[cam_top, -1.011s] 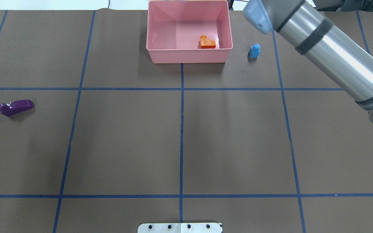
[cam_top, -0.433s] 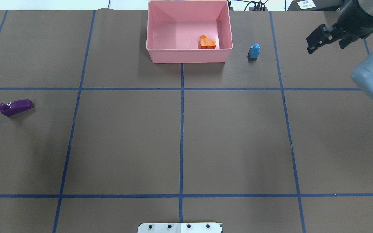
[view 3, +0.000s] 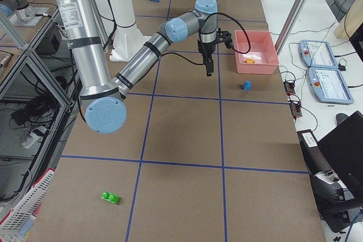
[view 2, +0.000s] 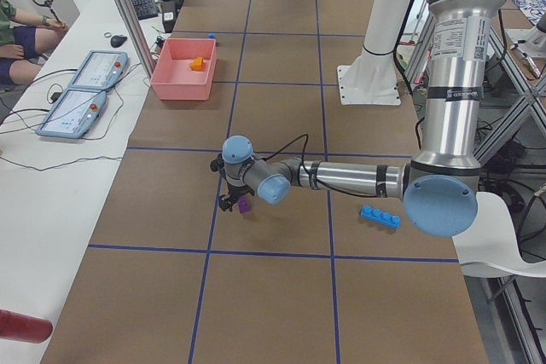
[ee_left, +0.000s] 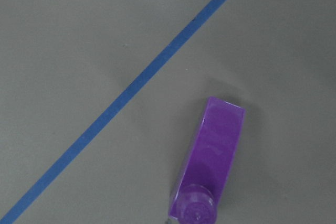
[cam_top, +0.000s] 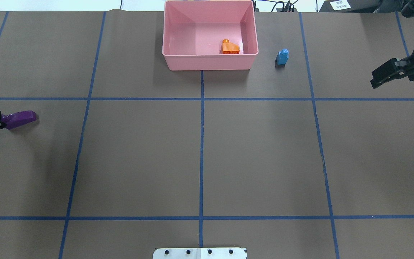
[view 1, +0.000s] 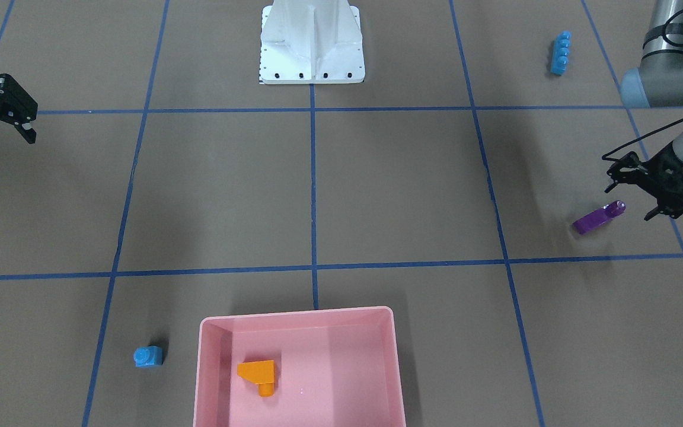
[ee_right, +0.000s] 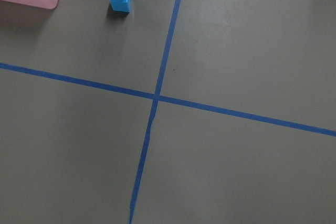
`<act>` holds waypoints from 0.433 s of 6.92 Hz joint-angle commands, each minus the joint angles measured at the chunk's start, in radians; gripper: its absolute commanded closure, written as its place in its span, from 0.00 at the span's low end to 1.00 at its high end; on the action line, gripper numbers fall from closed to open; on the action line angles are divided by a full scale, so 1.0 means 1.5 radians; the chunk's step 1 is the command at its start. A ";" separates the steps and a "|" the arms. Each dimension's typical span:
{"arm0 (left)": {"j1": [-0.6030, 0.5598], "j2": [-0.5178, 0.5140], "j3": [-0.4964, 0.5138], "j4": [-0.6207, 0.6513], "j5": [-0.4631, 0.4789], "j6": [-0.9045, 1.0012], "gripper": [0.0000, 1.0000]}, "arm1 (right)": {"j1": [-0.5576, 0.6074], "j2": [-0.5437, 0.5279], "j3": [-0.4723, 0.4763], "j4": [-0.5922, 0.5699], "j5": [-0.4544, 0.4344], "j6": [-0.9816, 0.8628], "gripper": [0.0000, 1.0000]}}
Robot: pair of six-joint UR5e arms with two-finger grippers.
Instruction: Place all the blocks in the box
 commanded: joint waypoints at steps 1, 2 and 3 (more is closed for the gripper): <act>0.020 -0.033 0.042 -0.001 0.000 0.002 0.00 | 0.000 -0.011 0.008 0.000 0.001 -0.003 0.01; 0.021 -0.036 0.046 -0.001 0.000 0.002 0.09 | 0.000 -0.011 0.008 0.000 0.001 -0.003 0.01; 0.021 -0.036 0.045 -0.001 0.000 0.001 0.51 | -0.001 -0.010 0.007 0.000 0.001 -0.003 0.01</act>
